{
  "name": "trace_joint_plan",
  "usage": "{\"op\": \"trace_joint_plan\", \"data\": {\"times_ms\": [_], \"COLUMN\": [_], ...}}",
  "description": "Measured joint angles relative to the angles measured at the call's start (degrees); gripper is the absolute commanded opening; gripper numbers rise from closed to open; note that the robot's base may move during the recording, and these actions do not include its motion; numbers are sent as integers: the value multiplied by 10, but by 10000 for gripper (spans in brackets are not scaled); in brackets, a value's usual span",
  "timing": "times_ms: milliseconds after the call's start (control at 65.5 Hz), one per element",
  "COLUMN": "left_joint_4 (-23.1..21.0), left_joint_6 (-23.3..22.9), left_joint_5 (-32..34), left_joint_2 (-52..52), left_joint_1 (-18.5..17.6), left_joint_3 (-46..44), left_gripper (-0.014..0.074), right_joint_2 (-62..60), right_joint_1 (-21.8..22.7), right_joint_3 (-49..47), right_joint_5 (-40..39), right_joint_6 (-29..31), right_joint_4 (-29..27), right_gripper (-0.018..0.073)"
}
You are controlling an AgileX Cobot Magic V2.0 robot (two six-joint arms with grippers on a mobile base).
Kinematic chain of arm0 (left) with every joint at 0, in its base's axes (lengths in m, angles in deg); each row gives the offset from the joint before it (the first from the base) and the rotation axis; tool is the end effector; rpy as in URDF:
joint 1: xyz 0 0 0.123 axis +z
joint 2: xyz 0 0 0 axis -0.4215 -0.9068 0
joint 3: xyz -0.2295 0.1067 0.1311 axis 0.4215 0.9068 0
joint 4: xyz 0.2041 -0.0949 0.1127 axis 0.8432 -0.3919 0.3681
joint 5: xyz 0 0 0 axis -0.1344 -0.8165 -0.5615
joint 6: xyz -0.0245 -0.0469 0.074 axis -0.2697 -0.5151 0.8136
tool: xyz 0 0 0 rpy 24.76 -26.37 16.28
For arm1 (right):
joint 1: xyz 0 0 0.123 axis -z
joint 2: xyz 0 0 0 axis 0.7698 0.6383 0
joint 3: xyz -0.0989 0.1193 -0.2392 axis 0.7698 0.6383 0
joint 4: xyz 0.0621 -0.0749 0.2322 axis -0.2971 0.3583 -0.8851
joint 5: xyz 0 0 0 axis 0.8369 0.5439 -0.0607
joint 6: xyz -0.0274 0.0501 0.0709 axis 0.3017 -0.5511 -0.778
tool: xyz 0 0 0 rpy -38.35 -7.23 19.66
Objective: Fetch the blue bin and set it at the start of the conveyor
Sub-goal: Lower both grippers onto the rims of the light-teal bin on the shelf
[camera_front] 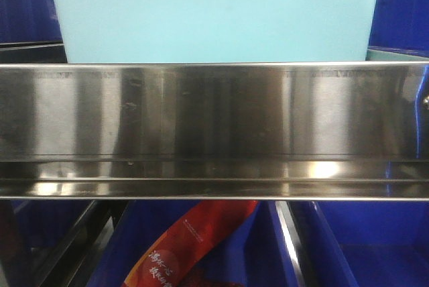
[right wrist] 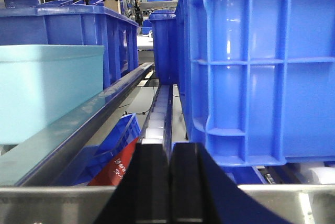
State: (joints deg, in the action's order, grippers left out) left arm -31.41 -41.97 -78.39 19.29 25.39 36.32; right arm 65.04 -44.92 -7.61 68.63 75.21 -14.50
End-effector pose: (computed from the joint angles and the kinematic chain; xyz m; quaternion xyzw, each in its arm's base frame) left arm 0.0570 0.0011 0.2054 -0.0147 0.7051 -0.0037 0.7090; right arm 0.0566 -0.0049 0.2095 0.0591 0.6887 -0.0029 0.7226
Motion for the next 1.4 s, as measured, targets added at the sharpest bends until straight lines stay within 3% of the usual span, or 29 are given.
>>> {"op": "trace_joint_plan", "data": {"times_ms": [809, 977, 1069, 1176, 1252, 1313, 1405], "left_joint_4": [0, 0, 0, 0, 12, 21, 29], "left_joint_6": [0, 1, 1, 1, 1, 1, 1], "left_joint_5": [24, 79, 136, 130, 84, 43, 10], "left_joint_2": [0, 0, 1, 1, -3, -19, -55], "left_joint_1": [0, 0, 0, 0, 0, 0, 0], "left_joint_3": [0, 0, 0, -34, -97, -149, -214], "left_gripper": [-111, -111, -111, -110, -71, -1, 197], "right_joint_2": [0, 0, -1, -1, 15, 39, 81], "right_joint_1": [0, 0, 0, 0, 0, 0, 0], "right_joint_3": [0, 0, -31, -126, -195, -234, -268], "right_joint_5": [-26, -56, -33, 40, 90, 111, 122], "right_joint_6": [0, 0, 0, 0, 0, 0, 0], "right_joint_4": [0, 0, 0, 0, 0, 0, 0], "right_gripper": [-162, -162, -158, -21, 189, 349, 528]}}
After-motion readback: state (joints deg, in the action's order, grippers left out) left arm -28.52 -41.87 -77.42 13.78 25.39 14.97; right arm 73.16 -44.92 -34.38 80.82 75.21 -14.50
